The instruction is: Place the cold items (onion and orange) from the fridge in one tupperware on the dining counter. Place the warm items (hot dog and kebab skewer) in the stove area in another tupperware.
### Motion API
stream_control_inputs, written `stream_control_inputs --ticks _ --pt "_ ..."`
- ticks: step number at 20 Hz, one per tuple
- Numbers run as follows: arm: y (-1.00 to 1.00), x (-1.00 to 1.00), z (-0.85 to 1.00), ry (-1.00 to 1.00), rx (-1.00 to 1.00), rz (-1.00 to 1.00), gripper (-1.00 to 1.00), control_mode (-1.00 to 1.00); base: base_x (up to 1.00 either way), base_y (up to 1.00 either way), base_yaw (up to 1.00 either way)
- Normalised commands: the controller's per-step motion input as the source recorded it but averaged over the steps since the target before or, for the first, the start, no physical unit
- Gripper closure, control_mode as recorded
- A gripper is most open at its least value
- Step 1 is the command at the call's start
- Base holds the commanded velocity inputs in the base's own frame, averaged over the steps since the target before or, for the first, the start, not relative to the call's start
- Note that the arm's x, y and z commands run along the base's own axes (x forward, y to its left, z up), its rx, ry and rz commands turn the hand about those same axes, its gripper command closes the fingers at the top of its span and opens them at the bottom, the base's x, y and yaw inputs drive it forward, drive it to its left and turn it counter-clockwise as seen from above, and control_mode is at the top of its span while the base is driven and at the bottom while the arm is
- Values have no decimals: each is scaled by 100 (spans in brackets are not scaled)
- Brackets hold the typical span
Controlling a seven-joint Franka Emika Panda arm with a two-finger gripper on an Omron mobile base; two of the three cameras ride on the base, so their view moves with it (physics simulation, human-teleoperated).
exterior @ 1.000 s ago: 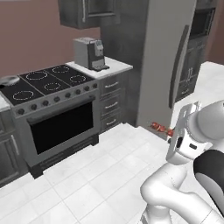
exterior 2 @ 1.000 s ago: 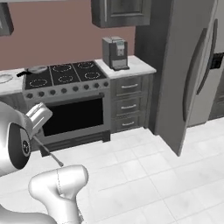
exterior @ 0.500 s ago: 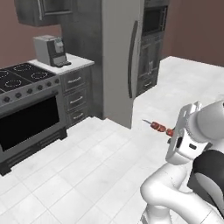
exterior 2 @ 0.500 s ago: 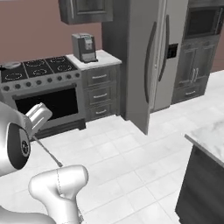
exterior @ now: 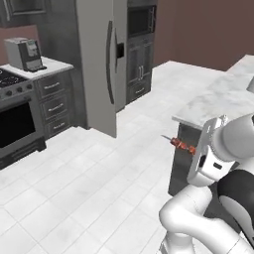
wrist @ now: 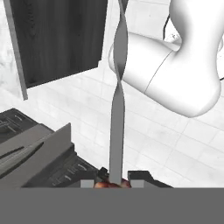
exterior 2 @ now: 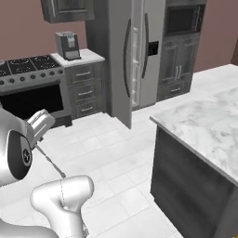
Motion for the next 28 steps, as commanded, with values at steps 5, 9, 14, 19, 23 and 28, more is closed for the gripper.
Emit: stream_control_inputs --ticks 5,9,14,19,23,28 --pt "0 0 0 0 0 0 100 100 -63 -100 -7" --pt "0 0 0 0 0 0 100 100 -54 -100 -7" --pt "0 0 0 0 0 0 100 100 -46 -100 -9" --pt "0 0 0 0 0 0 100 100 -15 -100 -13" --pt "0 0 0 0 0 0 100 100 0 -100 -15" --pt "0 0 0 0 0 0 100 100 0 -100 -14"
